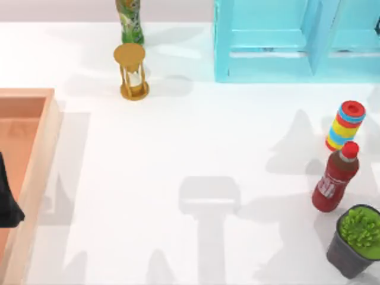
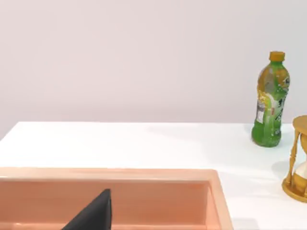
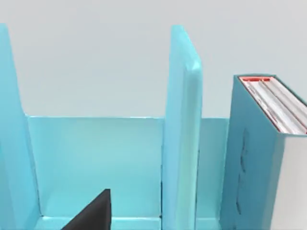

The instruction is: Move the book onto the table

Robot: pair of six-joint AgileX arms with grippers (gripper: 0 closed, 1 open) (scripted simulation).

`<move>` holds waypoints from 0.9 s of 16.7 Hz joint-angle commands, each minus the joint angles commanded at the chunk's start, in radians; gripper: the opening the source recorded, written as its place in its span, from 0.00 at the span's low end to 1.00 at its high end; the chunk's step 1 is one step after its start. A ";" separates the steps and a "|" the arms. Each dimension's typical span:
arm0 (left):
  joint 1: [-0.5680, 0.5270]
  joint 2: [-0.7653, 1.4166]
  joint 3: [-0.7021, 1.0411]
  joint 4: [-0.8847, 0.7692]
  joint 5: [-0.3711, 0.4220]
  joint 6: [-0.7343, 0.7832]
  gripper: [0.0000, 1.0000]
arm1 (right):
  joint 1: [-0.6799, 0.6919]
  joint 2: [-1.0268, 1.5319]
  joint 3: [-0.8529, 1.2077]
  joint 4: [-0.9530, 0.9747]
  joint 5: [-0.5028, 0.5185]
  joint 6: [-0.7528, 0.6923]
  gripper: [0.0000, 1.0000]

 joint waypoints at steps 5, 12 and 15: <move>0.000 0.000 0.000 0.000 0.000 0.000 1.00 | -0.070 0.365 0.137 0.223 -0.055 0.004 1.00; 0.000 0.000 0.000 0.000 0.000 0.000 1.00 | -0.114 0.531 0.196 0.327 -0.079 0.006 1.00; 0.000 0.000 0.000 0.000 0.000 0.000 1.00 | -0.107 0.522 0.195 0.325 -0.078 0.005 1.00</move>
